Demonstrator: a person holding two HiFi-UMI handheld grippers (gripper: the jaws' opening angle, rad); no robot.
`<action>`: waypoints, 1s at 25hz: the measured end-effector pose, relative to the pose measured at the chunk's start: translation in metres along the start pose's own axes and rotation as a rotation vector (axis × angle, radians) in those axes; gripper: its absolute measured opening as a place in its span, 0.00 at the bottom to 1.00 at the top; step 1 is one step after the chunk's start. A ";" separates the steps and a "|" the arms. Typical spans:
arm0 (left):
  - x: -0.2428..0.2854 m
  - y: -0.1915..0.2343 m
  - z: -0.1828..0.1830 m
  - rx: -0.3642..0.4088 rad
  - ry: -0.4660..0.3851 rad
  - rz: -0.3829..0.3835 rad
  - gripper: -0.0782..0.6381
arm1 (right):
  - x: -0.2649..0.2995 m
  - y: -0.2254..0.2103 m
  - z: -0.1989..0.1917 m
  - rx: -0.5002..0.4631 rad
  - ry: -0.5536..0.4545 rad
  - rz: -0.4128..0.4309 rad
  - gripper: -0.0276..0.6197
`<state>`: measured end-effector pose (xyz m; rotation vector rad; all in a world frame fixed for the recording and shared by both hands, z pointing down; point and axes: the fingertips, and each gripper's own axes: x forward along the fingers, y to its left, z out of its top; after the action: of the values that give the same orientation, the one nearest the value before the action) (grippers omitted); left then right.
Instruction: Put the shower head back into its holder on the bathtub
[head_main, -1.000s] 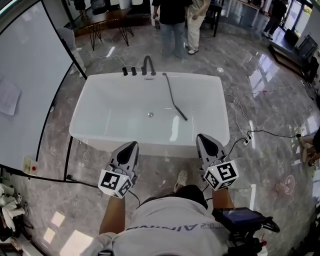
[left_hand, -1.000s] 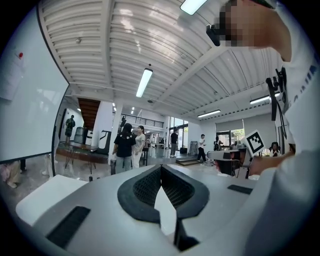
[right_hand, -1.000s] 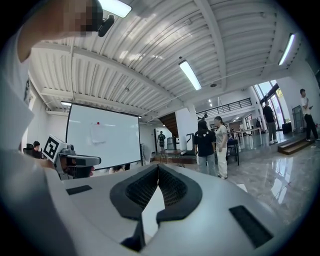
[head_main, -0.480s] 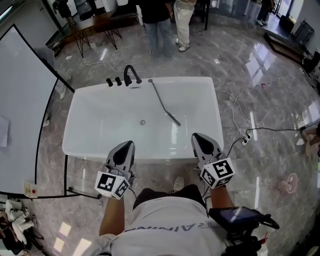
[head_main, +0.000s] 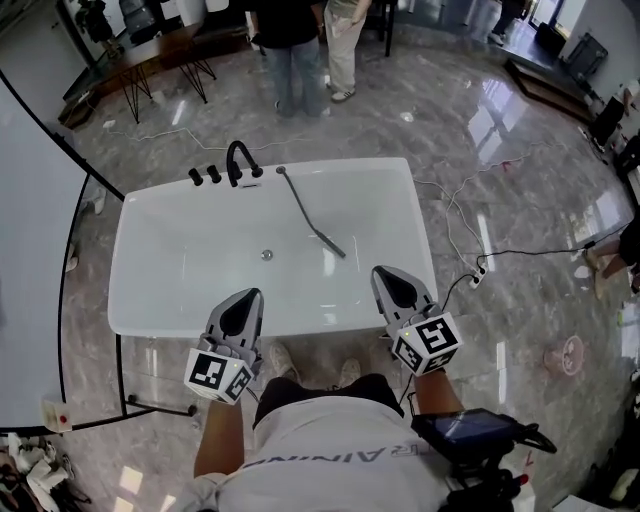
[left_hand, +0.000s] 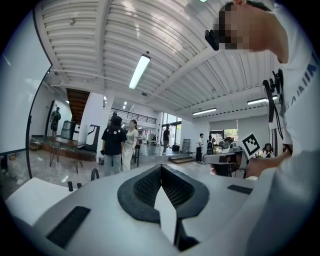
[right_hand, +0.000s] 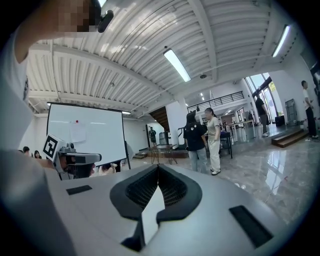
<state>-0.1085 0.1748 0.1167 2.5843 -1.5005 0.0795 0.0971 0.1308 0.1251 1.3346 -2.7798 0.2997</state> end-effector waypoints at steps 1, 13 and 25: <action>0.004 0.009 0.000 -0.002 -0.002 -0.017 0.13 | 0.007 0.002 0.001 -0.004 0.001 -0.015 0.06; 0.029 0.161 0.018 0.019 -0.012 -0.179 0.13 | 0.119 0.051 0.034 -0.048 -0.010 -0.203 0.06; 0.073 0.190 0.006 -0.013 0.006 -0.215 0.13 | 0.163 0.022 0.017 -0.031 0.042 -0.235 0.06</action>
<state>-0.2370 0.0182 0.1393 2.7132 -1.2075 0.0521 -0.0212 0.0157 0.1251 1.6069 -2.5481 0.2688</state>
